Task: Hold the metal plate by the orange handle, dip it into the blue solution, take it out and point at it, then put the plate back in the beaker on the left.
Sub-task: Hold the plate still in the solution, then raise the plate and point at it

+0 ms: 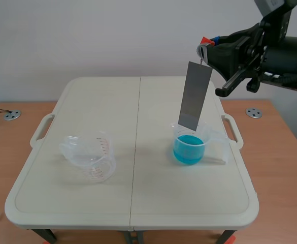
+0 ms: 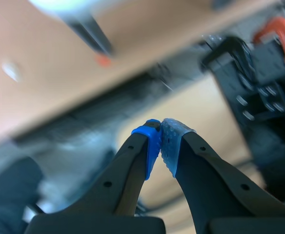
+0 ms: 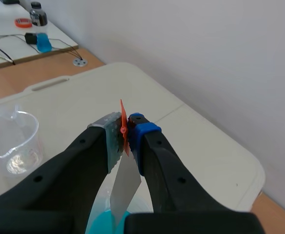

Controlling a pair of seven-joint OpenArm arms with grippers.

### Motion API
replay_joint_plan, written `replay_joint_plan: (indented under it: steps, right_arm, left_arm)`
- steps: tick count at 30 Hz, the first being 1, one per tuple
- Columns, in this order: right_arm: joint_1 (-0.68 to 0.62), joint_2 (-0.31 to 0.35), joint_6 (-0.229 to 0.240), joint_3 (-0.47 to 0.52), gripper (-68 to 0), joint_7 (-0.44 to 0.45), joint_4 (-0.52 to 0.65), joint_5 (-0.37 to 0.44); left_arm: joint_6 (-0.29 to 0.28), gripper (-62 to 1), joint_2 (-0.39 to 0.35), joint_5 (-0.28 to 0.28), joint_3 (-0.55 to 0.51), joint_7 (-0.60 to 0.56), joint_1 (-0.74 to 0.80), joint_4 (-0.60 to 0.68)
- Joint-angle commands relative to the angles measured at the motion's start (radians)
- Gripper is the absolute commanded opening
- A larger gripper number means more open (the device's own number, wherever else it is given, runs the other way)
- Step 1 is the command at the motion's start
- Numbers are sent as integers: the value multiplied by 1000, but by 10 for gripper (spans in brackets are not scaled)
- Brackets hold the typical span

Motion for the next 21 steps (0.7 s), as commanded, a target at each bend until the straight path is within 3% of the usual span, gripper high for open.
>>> replay_joint_plan:
  steps: [1, 10, 14, 21]
  right_arm:
    - [11, 8, 7, 24, -662, -5, 32, 25]
    - [12, 7, 7, 91, -662, -95, 126, 124]
    - [12, 7, 7, 117, -662, -127, 161, 152]
    - [14, 7, 7, 159, -662, -170, 194, 206]
  left_arm:
    - [2, -575, -23, -10, -27, -13, 8, 47]
    - [-2, -575, -135, -20, -75, -27, -101, 128]
    - [-16, -575, -178, -103, -71, -28, -185, 128]
    - [-116, -575, -276, -209, -24, -24, -365, 128]
